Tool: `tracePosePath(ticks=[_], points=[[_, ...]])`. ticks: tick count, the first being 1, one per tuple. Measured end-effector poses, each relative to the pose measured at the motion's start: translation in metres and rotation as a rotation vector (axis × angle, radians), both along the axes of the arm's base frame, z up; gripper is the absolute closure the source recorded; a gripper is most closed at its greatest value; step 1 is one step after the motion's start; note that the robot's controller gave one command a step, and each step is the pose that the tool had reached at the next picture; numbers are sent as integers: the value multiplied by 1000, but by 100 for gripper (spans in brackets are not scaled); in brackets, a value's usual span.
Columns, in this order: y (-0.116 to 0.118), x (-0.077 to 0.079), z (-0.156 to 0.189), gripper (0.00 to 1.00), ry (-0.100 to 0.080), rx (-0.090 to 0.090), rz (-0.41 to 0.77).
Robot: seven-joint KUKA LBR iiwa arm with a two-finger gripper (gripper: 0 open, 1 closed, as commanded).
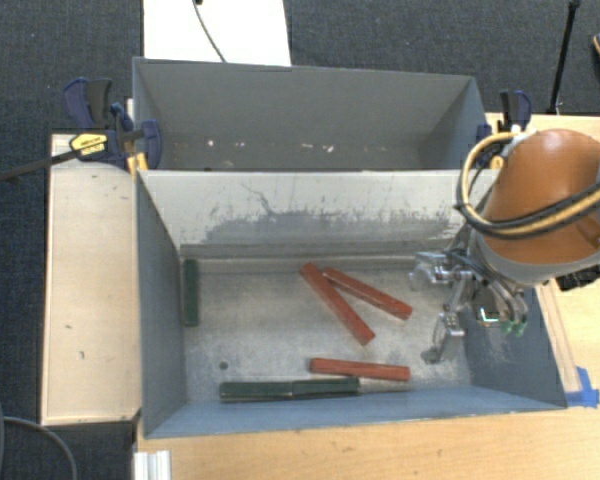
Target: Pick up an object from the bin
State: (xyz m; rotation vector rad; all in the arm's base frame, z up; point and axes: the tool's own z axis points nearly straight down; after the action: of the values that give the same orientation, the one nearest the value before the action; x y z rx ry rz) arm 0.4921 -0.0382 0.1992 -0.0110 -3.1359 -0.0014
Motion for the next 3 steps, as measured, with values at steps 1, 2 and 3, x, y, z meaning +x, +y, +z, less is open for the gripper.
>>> tracePosePath(ticks=[1, 2, 3], points=[[12, 28, -131, 0, -7, 0, -157], [66, 34, -85, 0, -12, 2, -231], [154, 52, -131, 0, -9, 4, -182]])
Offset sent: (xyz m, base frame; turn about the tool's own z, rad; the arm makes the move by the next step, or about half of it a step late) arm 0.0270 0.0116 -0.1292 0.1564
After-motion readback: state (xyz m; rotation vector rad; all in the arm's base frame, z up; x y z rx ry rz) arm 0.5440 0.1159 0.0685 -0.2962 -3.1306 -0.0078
